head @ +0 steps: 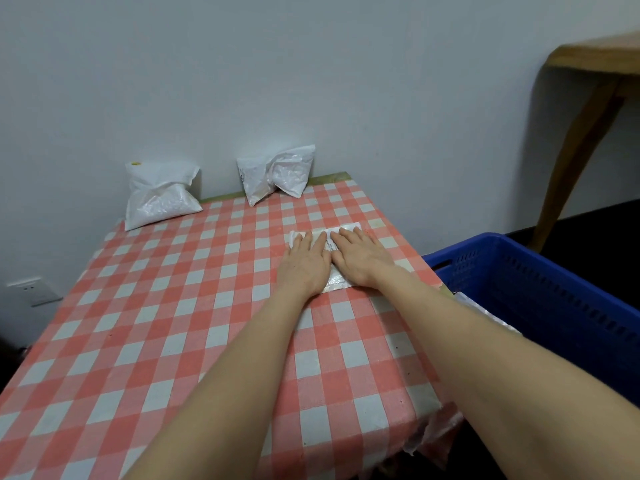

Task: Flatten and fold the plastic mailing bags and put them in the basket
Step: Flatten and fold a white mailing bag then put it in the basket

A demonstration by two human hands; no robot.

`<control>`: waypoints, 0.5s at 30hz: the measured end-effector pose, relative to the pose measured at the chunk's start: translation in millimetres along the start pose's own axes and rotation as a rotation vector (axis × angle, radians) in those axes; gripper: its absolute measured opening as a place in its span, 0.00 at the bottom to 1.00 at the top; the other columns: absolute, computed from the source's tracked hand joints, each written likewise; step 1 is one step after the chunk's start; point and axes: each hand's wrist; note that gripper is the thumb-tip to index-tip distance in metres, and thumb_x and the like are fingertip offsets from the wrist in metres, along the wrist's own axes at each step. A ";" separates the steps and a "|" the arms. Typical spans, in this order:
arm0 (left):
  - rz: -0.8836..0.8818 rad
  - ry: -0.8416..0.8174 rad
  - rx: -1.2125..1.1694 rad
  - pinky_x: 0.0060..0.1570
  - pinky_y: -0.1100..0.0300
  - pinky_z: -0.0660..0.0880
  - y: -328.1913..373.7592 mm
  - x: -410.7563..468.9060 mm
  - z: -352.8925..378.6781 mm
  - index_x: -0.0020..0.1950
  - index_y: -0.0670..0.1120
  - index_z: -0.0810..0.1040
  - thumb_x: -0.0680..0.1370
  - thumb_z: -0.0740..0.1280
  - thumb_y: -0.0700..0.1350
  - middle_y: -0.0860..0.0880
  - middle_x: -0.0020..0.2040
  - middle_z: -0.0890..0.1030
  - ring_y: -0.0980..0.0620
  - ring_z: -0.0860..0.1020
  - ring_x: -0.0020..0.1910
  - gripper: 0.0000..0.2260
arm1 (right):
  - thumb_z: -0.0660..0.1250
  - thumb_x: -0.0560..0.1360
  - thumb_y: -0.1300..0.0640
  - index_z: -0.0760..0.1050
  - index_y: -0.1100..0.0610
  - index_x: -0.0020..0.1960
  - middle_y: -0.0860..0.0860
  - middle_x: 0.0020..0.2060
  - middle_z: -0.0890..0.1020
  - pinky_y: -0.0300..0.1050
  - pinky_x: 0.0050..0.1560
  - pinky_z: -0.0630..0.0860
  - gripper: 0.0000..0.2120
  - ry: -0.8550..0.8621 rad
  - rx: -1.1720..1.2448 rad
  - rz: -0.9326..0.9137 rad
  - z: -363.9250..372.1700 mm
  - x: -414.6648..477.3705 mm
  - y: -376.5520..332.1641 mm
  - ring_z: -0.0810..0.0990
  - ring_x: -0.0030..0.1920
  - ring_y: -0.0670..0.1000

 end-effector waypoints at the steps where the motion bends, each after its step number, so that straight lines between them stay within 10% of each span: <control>1: -0.001 0.015 -0.003 0.75 0.49 0.49 0.2 -0.3 1.1 0.78 0.49 0.52 0.83 0.44 0.48 0.45 0.78 0.53 0.46 0.48 0.78 0.22 | 0.46 0.83 0.48 0.51 0.52 0.79 0.50 0.78 0.52 0.52 0.77 0.46 0.26 0.008 0.039 0.002 -0.1 -1.0 0.5 0.47 0.78 0.53; 7: -0.019 0.025 -0.029 0.76 0.50 0.49 -0.4 1.6 1.6 0.78 0.50 0.53 0.83 0.44 0.49 0.47 0.78 0.53 0.47 0.49 0.78 0.22 | 0.63 0.77 0.45 0.65 0.54 0.71 0.52 0.67 0.69 0.50 0.58 0.71 0.26 0.254 0.366 0.324 -31.2 -17.5 11.9 0.74 0.63 0.56; 10: -0.038 0.006 -0.041 0.75 0.49 0.50 3.6 -2.1 -0.7 0.78 0.49 0.53 0.83 0.44 0.50 0.46 0.78 0.54 0.46 0.49 0.78 0.22 | 0.69 0.71 0.38 0.72 0.54 0.51 0.49 0.46 0.76 0.45 0.42 0.71 0.21 0.053 0.266 0.442 -39.3 -28.5 20.9 0.78 0.51 0.54; 15: -0.133 0.114 -0.180 0.74 0.45 0.53 10.7 -6.9 -22.9 0.78 0.45 0.53 0.82 0.50 0.55 0.46 0.78 0.55 0.46 0.53 0.77 0.26 | 0.68 0.72 0.65 0.76 0.50 0.40 0.52 0.44 0.83 0.46 0.48 0.80 0.10 0.149 0.852 0.421 -45.9 -26.2 18.5 0.82 0.47 0.53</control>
Point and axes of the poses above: each hand's wrist, its own x-axis towards the middle knuckle, its own z-axis out of the palm, y = z × x
